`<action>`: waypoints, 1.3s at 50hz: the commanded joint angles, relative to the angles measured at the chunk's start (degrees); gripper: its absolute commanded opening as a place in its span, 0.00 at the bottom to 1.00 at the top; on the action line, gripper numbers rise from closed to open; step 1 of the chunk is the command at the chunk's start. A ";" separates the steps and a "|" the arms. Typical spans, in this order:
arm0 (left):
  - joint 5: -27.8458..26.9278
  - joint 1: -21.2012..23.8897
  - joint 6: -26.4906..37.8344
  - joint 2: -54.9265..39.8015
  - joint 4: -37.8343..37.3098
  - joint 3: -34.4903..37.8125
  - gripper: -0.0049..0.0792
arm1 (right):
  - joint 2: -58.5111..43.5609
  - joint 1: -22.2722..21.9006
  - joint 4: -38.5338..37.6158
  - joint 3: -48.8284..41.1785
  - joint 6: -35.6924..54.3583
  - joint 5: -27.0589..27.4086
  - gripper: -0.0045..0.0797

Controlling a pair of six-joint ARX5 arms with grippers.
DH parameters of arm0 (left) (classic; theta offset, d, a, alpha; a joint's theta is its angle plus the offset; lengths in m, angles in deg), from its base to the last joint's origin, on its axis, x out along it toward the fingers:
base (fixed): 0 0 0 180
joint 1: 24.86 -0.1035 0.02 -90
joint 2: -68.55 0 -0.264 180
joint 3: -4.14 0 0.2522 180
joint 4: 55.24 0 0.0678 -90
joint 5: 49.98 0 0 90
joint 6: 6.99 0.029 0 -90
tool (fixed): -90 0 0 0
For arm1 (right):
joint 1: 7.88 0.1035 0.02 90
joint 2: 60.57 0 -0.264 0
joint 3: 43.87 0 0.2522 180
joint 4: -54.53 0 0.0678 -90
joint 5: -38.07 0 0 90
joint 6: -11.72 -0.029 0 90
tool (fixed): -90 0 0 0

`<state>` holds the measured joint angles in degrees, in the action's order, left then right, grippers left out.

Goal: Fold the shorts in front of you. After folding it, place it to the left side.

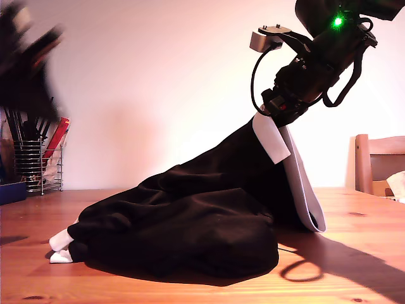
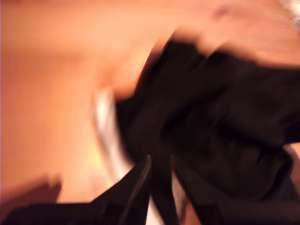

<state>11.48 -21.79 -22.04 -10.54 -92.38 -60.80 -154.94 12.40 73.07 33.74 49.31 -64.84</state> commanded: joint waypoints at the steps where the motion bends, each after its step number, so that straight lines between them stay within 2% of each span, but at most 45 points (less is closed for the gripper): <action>1: -1.97 0.68 -2.51 -2.12 0.68 2.01 0.32 | 0.24 -0.04 -0.37 -0.17 -0.09 -0.17 0.04; 6: -2.78 0.68 -4.79 -4.85 -0.72 2.69 0.47 | 0.24 -0.04 -0.61 -0.17 -0.09 -0.26 0.04; 11: -3.78 0.68 -5.57 -8.35 -1.40 2.69 0.51 | 0.24 -0.04 -0.83 -0.17 -0.09 -0.52 0.04; 26: -5.55 0.85 -5.97 -16.90 -1.07 2.69 0.51 | 0.24 -0.04 -1.09 -0.17 -0.07 -0.68 0.04; 41: -5.88 1.36 -5.95 -18.99 -0.35 2.73 0.51 | 0.24 -0.04 -1.55 -0.17 -0.07 -0.66 0.04; 59: -5.81 4.68 -6.21 -21.11 2.51 2.73 0.51 | 0.24 -0.04 -1.92 -0.17 -0.07 -0.66 0.04; 65: -7.28 5.90 -7.08 -21.11 2.60 2.73 0.51 | 0.24 -0.04 -1.92 -0.17 -0.07 -0.66 0.04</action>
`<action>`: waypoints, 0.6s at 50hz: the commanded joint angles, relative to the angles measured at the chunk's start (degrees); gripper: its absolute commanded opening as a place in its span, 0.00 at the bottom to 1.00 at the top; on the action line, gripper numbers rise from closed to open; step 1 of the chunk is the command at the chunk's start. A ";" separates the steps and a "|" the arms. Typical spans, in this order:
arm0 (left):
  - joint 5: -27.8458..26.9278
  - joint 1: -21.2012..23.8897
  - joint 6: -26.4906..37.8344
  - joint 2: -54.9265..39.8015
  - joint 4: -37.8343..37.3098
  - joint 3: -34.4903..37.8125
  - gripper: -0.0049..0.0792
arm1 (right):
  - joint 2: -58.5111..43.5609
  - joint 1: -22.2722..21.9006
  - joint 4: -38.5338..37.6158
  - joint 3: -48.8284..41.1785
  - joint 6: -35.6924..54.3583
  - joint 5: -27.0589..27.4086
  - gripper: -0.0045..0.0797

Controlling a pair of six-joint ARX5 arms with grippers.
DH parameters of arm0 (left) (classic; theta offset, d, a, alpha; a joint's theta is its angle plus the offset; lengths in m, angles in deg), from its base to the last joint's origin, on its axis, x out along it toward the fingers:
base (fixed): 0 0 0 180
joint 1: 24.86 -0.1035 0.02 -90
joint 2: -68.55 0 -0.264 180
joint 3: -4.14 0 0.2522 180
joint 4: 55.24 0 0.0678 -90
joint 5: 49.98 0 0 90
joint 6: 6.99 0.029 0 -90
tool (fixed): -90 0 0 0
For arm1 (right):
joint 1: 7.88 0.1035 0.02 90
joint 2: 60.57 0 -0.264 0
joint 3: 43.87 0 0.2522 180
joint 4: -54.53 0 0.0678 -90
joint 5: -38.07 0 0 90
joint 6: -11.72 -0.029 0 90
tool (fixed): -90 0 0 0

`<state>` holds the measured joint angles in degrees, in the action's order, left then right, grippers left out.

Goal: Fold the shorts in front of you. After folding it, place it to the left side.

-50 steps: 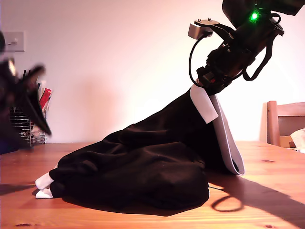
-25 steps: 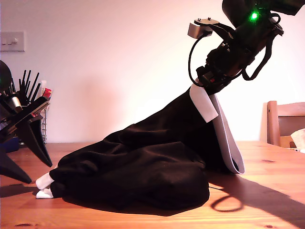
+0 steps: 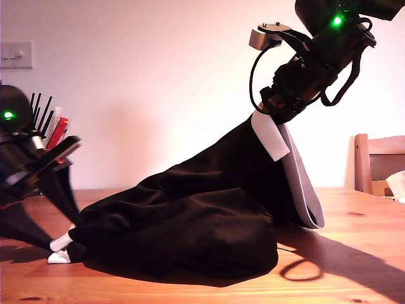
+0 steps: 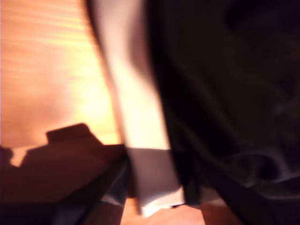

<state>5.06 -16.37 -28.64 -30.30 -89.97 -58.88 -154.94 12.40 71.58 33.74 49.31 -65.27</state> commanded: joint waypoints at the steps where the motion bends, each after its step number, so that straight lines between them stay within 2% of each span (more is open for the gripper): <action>1: -0.85 0.61 -0.48 -1.36 0.24 0.81 0.51 | 0.24 -0.04 -0.42 -0.17 -0.07 -0.22 0.04; 11: -1.70 1.22 -0.70 -1.36 0.55 0.81 0.50 | 0.24 -0.04 -0.42 -0.17 -0.09 -0.24 0.04; 14: -1.60 1.22 -0.66 -1.36 0.96 0.81 0.48 | 0.24 -0.04 -0.42 -0.17 -0.07 -0.24 0.04; 17: -1.57 1.22 -0.63 -1.36 1.44 0.81 0.39 | 0.24 -0.04 -0.42 -0.17 -0.09 -0.22 0.04; 25: -0.85 1.27 0.11 -1.36 3.85 0.81 0.02 | 0.24 -0.04 -0.44 -0.17 -0.07 -0.24 0.04; 30: -1.51 1.27 0.70 -1.33 5.27 0.79 0.04 | 0.24 -0.04 -0.46 -0.17 -0.07 -0.22 0.04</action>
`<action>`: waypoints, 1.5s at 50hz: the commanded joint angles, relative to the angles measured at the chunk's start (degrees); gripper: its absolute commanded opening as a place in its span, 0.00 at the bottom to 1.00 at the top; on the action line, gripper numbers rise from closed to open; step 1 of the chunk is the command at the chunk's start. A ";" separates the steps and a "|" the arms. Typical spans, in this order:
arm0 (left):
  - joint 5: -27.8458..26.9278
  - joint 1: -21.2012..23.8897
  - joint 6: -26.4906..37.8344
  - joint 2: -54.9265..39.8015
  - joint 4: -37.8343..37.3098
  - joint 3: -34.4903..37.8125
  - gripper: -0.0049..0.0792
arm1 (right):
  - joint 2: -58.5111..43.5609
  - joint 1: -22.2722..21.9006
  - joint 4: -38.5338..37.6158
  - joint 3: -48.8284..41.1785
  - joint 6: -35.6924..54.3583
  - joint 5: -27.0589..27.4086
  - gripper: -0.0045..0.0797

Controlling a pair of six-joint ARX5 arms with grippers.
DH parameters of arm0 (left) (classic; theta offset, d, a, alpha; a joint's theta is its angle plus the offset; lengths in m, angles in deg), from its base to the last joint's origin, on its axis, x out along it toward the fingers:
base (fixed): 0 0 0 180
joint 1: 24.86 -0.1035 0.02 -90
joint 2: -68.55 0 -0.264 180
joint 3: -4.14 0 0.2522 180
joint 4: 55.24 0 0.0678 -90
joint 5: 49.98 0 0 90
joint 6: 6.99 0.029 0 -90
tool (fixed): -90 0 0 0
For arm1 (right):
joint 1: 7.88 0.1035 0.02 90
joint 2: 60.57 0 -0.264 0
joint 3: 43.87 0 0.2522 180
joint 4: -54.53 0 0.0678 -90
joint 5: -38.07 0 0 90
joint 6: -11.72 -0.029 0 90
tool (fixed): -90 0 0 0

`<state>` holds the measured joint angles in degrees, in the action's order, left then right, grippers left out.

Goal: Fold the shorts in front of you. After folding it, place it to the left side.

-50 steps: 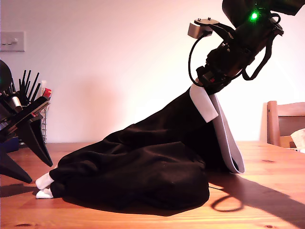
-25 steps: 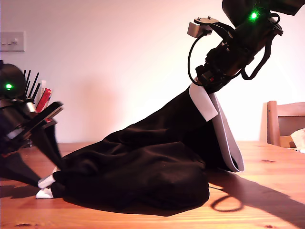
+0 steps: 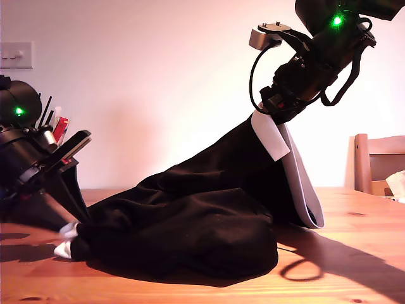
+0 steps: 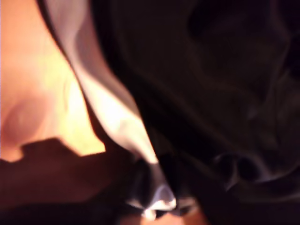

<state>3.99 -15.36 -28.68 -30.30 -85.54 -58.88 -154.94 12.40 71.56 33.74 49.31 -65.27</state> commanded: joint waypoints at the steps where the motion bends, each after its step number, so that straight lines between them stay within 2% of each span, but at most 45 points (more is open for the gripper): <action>1: -0.79 0.26 0.74 -1.31 1.16 0.79 0.04 | 0.24 -0.04 -0.44 -0.17 -0.07 -0.22 0.04; 7: -2.99 -0.02 0.72 -0.55 1.11 -0.33 0.04 | 0.24 -0.04 -0.55 -0.17 -0.07 -0.22 0.04; 17: -2.45 0.00 1.18 3.85 -0.83 -5.40 0.04 | 0.24 -0.04 -1.66 -0.17 -0.11 -0.13 0.04; 28: 1.73 0.00 3.58 10.25 -5.07 -15.34 0.04 | 0.24 -0.04 -2.84 0.26 -0.17 0.70 0.04; 44: 2.19 0.04 5.64 11.98 -11.80 -29.14 0.04 | 0.24 -0.07 -2.95 4.07 -3.28 4.37 0.04; 54: 3.76 -0.22 9.90 11.98 -18.84 -31.50 0.04 | 0.24 -0.31 -1.92 6.36 -3.23 8.44 0.04; 59: 7.56 -0.68 14.56 11.98 -21.77 -31.82 0.04 | 0.24 -0.98 -0.48 8.59 -3.17 9.01 0.04; 66: 12.70 -1.33 16.96 11.98 -24.50 -33.46 0.04 | 0.24 -2.10 4.00 13.09 -3.10 9.46 0.04; 75: 16.55 -1.99 18.95 11.98 -24.83 -37.33 0.04 | 0.24 -2.82 8.63 19.39 -3.13 9.49 0.04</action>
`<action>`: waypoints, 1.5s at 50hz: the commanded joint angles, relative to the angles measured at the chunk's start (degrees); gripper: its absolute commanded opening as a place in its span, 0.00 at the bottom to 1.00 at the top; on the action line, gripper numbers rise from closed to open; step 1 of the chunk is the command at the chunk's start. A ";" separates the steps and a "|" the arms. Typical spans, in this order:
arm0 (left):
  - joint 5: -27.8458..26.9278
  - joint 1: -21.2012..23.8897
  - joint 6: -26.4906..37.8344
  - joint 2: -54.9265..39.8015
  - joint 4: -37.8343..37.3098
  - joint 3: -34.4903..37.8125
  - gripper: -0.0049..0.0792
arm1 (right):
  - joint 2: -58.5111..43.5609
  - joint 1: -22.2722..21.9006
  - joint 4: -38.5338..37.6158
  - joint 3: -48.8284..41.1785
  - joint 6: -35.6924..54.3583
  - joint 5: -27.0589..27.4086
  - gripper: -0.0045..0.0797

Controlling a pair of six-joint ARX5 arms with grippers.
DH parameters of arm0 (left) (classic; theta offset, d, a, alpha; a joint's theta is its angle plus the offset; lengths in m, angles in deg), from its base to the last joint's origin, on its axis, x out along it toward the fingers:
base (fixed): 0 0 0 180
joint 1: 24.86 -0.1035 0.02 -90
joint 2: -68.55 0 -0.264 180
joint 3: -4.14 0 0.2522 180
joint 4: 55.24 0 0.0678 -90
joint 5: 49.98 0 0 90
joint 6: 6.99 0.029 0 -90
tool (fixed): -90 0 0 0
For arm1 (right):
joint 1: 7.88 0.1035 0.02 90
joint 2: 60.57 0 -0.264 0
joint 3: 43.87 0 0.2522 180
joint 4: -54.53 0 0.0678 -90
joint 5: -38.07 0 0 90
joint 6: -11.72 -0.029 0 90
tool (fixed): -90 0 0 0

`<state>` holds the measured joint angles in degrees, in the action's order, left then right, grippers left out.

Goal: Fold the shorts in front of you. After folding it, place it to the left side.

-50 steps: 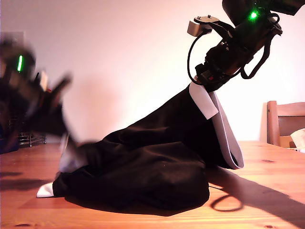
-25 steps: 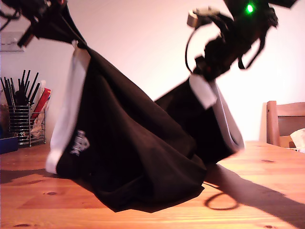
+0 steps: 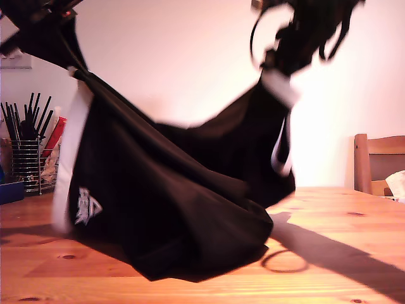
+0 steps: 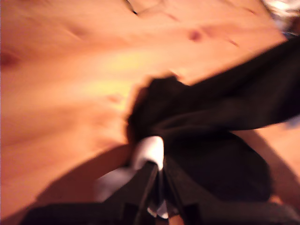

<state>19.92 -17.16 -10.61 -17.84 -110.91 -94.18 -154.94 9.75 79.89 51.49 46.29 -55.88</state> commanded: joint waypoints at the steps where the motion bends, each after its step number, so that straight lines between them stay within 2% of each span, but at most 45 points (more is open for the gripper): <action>1: 1.40 -0.20 1.62 -0.48 0.37 -2.67 0.04 | 0.24 -0.17 0.66 2.16 -0.09 0.09 0.04; 18: 3.69 -0.20 3.04 -0.48 -0.09 -14.99 0.04 | 0.24 -0.13 4.33 13.25 -0.11 0.04 0.04; 25: 4.17 -0.20 7.15 -0.48 1.31 -18.62 0.04 | 0.24 -0.13 6.56 17.77 -0.28 0.07 0.04; 45: 6.34 -0.17 11.06 -0.50 4.76 -29.90 0.03 | 0.24 -0.13 13.90 32.13 -1.88 0.22 0.04; 62: 7.08 0.70 13.25 -0.52 2.12 -34.99 0.03 | 0.24 0.00 22.99 39.10 -2.23 1.84 0.04; 67: 8.76 1.46 15.80 -0.52 -0.26 -36.70 0.03 | 0.24 0.17 25.92 41.24 -2.23 2.01 0.04; 75: 9.25 2.08 16.11 -0.50 -3.15 -40.33 0.03 | 0.24 0.42 31.61 45.09 -2.23 2.03 0.04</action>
<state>28.99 -15.06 5.24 -18.48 -114.10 -132.14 -154.96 9.90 110.90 94.64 44.56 -54.15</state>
